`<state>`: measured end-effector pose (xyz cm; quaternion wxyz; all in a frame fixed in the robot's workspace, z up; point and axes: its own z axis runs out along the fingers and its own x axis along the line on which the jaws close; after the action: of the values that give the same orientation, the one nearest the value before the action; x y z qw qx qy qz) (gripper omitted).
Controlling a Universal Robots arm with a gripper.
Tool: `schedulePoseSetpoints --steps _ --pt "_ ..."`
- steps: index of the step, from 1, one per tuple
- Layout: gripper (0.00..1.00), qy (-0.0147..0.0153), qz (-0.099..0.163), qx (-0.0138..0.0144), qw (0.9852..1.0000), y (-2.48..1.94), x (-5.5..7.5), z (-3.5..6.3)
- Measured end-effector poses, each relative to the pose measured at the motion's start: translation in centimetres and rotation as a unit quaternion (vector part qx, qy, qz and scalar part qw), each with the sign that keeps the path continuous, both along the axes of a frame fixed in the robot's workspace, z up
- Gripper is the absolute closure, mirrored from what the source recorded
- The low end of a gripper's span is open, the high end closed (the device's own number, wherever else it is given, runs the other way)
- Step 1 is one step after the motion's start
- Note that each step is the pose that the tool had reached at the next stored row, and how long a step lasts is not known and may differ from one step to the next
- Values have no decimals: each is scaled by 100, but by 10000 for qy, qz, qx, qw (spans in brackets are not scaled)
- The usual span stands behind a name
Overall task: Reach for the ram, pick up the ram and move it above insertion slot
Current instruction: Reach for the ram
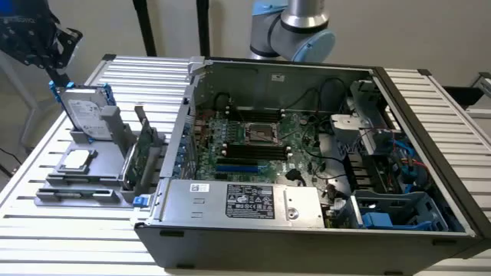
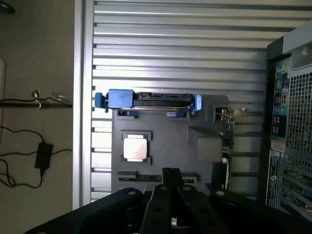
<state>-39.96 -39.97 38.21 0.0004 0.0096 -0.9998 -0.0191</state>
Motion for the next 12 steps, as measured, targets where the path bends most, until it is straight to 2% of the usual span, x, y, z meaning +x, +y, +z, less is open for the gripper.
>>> schedulePoseSetpoints --steps 12 --pt "89 1 0 0 10000 0 0 0"
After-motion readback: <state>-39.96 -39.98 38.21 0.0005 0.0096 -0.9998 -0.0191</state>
